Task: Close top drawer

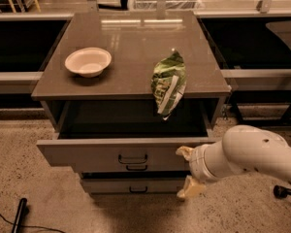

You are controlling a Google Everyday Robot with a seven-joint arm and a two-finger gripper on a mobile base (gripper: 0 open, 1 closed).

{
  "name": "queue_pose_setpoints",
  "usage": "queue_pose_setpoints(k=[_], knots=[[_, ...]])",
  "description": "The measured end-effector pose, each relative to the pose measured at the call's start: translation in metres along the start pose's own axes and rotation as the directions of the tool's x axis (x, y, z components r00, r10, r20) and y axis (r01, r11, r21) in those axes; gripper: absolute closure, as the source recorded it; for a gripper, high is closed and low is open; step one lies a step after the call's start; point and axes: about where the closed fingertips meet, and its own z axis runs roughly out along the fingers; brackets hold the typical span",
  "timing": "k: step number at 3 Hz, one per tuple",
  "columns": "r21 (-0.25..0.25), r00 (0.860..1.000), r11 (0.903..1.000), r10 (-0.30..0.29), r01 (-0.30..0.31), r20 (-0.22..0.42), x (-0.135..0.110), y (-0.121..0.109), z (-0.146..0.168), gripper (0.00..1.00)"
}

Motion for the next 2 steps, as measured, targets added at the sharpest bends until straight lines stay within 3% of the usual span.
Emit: queue_pose_setpoints(k=[2], knots=[[0.026,0.998,0.999,0.036,-0.038,0.059,0.022,-0.034,0.026,0.74]])
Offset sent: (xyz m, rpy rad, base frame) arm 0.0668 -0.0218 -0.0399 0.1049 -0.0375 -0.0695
